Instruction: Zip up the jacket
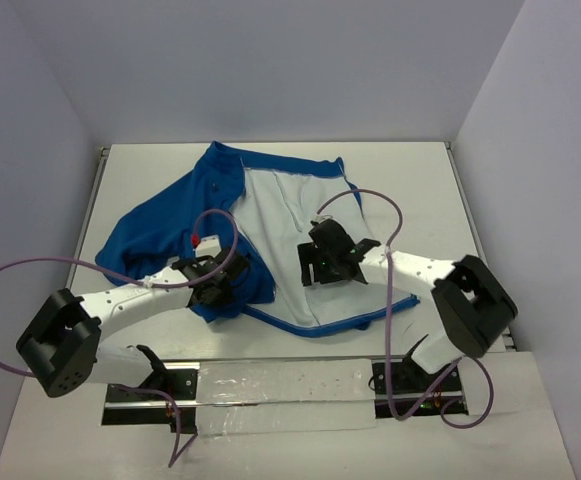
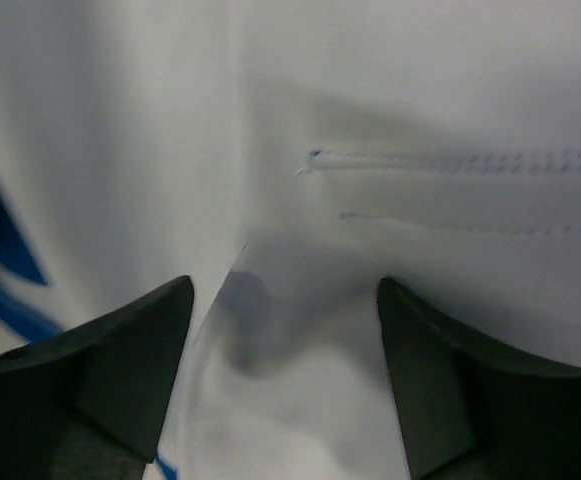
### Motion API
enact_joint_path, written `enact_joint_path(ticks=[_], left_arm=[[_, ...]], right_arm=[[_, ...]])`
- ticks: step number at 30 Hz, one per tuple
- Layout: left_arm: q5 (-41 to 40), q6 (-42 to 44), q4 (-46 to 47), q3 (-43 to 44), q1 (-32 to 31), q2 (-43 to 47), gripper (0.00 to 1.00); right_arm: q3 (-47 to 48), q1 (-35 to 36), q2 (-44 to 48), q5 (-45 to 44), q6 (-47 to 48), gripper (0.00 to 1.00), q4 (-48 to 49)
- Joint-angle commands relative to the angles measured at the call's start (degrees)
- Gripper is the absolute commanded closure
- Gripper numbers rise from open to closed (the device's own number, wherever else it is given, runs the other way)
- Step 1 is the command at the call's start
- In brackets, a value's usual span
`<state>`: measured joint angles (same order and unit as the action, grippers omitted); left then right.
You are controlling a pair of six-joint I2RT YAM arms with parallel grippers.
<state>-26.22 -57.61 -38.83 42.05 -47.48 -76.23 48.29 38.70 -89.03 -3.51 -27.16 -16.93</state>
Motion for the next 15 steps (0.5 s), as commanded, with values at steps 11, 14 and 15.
enact_joint_path(ticks=[11,14,15], left_arm=[[3.0,4.3,-0.1,3.9,5.6,20.0,1.00],[4.4,3.9,-0.4,4.1,5.9,20.8,1.00],[4.9,3.6,-0.1,3.9,5.9,21.1,1.00]], right_arm=[[2.3,7.9,12.4,-4.7,-7.2,0.20,6.4],[0.5,10.0,10.0,0.7,-10.8,0.21,13.0],[0.1,10.3,9.1,2.3,-11.6,0.23,14.8]])
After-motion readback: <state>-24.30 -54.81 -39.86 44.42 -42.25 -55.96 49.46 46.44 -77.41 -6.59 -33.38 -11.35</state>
